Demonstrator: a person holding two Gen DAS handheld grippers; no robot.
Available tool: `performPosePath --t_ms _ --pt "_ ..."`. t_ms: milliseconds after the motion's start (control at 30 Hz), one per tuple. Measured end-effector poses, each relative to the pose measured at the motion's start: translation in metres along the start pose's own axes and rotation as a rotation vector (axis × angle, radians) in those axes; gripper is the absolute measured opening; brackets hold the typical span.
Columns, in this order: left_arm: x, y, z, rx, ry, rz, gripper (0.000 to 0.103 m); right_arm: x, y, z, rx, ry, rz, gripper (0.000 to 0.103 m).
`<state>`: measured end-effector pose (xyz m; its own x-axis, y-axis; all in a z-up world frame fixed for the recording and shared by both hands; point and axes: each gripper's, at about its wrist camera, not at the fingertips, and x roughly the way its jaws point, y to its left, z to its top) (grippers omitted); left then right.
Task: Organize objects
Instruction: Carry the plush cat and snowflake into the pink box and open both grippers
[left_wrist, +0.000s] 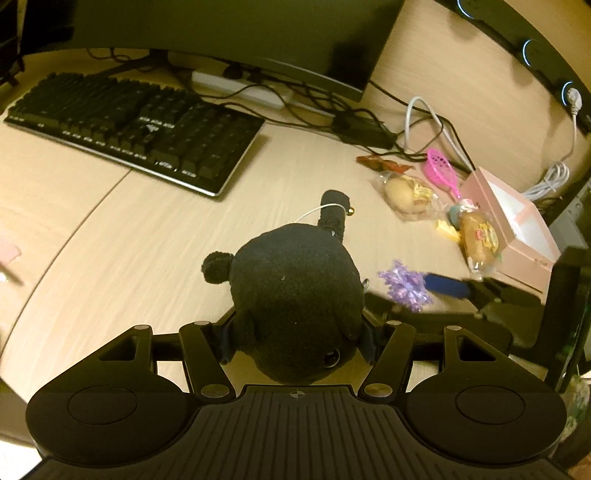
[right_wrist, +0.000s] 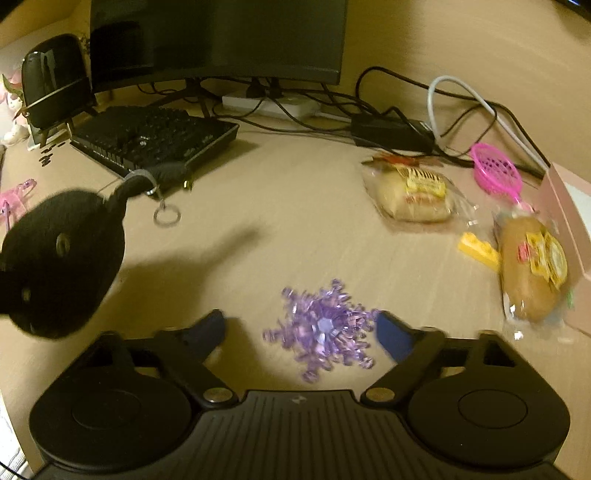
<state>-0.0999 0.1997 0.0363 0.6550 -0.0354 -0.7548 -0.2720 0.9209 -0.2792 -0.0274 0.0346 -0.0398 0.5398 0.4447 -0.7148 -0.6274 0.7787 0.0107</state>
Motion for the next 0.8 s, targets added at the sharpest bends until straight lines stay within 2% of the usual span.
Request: performPosePath --t_ms 33,167,333,567,667,800 --pt "-0.001 0.0 -0.001 -0.001 0.0 0.001 0.066 -0.002 0.001 0.001 -0.009 0.0 0.006 0.053" --pt "-0.002 -0.006 -0.007 0.004 0.003 -0.009 0.066 -0.015 -0.004 0.001 -0.028 -0.007 0.002 0.054" --pt "-0.001 -0.037 -0.011 0.05 0.024 -0.063 0.066 -0.064 -0.033 -0.011 0.007 -0.037 -0.03 0.054" --pt "0.01 -0.121 -0.005 0.161 0.066 -0.238 0.066 -0.149 -0.106 -0.046 0.109 -0.067 -0.174 0.054" --pt "0.017 -0.159 0.009 0.223 0.043 -0.289 0.066 -0.17 -0.13 -0.06 0.134 -0.073 -0.257 0.054" --pt "0.035 -0.21 0.031 0.26 0.013 -0.332 0.066 -0.187 -0.155 -0.075 0.208 -0.1 -0.3 0.054"
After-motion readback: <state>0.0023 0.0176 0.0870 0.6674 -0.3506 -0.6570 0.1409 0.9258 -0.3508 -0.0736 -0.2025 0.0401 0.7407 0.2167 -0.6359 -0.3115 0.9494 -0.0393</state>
